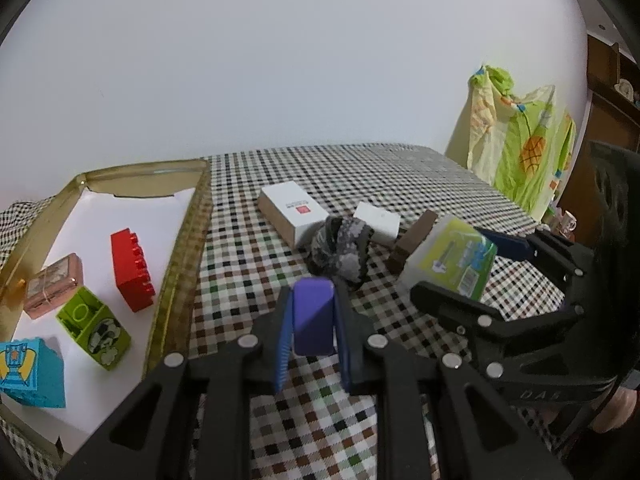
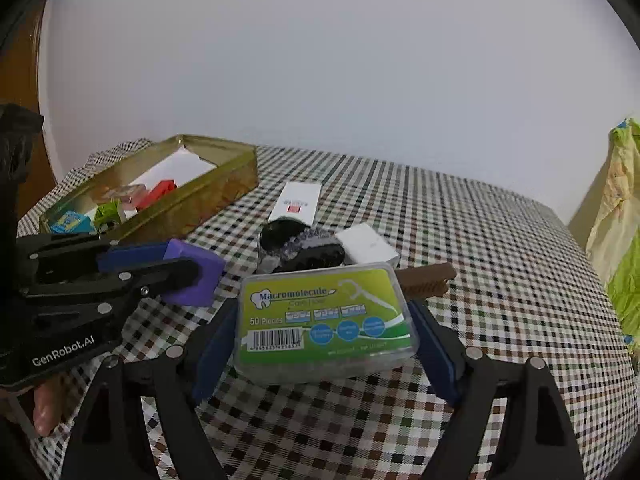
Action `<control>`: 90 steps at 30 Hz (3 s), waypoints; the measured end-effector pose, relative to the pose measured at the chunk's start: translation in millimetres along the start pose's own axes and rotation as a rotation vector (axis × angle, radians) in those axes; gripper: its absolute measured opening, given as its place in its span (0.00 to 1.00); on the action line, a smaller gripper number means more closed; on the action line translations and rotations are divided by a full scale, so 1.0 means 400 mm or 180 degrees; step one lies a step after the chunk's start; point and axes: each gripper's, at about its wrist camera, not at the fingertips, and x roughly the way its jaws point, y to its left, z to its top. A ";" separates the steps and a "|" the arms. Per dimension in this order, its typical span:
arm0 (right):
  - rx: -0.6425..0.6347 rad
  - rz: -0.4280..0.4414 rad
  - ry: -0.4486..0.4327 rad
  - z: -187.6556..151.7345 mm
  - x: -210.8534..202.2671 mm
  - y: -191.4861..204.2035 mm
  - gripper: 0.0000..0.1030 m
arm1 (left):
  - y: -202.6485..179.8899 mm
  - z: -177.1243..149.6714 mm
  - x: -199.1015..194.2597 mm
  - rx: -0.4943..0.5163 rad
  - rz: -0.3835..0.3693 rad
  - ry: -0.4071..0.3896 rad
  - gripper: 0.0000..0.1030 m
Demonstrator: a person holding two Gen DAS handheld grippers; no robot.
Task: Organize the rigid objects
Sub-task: 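Carry the purple block and green floss box toward the gold tin with both tools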
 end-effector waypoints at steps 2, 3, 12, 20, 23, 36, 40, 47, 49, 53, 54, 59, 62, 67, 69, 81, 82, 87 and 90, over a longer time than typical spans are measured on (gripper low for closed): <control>0.0022 0.0010 -0.0079 0.001 -0.004 -0.008 0.82 | -0.002 -0.003 -0.009 0.0017 0.0025 -0.0044 0.17; 0.0035 0.0008 -0.0118 0.000 -0.009 -0.007 0.82 | -0.003 -0.005 -0.015 0.0029 0.0035 -0.0068 0.17; 0.0061 0.0030 -0.0307 -0.003 -0.039 0.008 0.82 | -0.010 -0.015 -0.046 0.0072 0.0111 -0.0230 0.17; 0.0125 -0.0010 -0.0461 -0.007 -0.066 0.000 0.82 | -0.016 -0.026 -0.067 0.0129 0.0160 -0.0326 0.17; 0.0146 -0.0032 -0.0518 -0.009 -0.075 0.000 0.82 | -0.020 -0.029 -0.075 0.0155 0.0175 -0.0355 0.17; 0.0263 -0.0151 -0.0776 -0.019 -0.112 -0.003 0.82 | -0.026 -0.039 -0.099 0.0173 0.0210 -0.0463 0.17; 0.0295 -0.0172 -0.0860 -0.023 -0.124 -0.003 0.82 | -0.033 -0.043 -0.107 0.0200 0.0232 -0.0501 0.17; 0.0307 -0.0162 -0.0916 -0.023 -0.133 0.004 0.82 | -0.033 -0.049 -0.115 0.0196 0.0240 -0.0538 0.17; 0.0303 -0.0153 -0.0925 -0.022 -0.134 0.008 0.82 | -0.033 -0.050 -0.119 0.0193 0.0239 -0.0550 0.17; 0.0280 -0.0136 -0.0947 -0.020 -0.136 0.021 0.82 | -0.036 -0.056 -0.131 0.0200 0.0250 -0.0610 0.17; 0.0279 -0.0134 -0.0953 -0.020 -0.137 0.024 0.82 | -0.038 -0.057 -0.135 0.0206 0.0252 -0.0628 0.17; 0.0276 -0.0126 -0.0978 -0.020 -0.138 0.035 0.82 | -0.043 -0.062 -0.150 0.0228 0.0246 -0.0690 0.17; 0.0282 -0.0123 -0.0980 -0.020 -0.138 0.041 0.82 | -0.041 -0.065 -0.155 0.0217 0.0244 -0.0706 0.17; 0.0267 -0.0125 -0.0992 -0.020 -0.140 0.054 0.82 | -0.033 -0.074 -0.167 0.0194 0.0239 -0.0746 0.17; 0.0274 -0.0127 -0.1008 -0.021 -0.143 0.057 0.82 | -0.032 -0.077 -0.174 0.0191 0.0243 -0.0775 0.17; 0.0252 -0.0093 -0.1023 -0.020 -0.148 0.084 0.82 | -0.012 -0.089 -0.205 0.0108 0.0236 -0.0926 0.17; 0.0252 -0.0090 -0.1027 -0.020 -0.149 0.086 0.82 | -0.008 -0.090 -0.208 0.0093 0.0234 -0.0944 0.17; 0.0233 -0.0076 -0.1038 -0.021 -0.153 0.097 0.82 | 0.008 -0.090 -0.218 0.0030 0.0238 -0.1001 0.17; 0.0221 -0.0067 -0.1054 -0.021 -0.156 0.104 0.82 | 0.018 -0.091 -0.222 0.0007 0.0251 -0.1029 0.17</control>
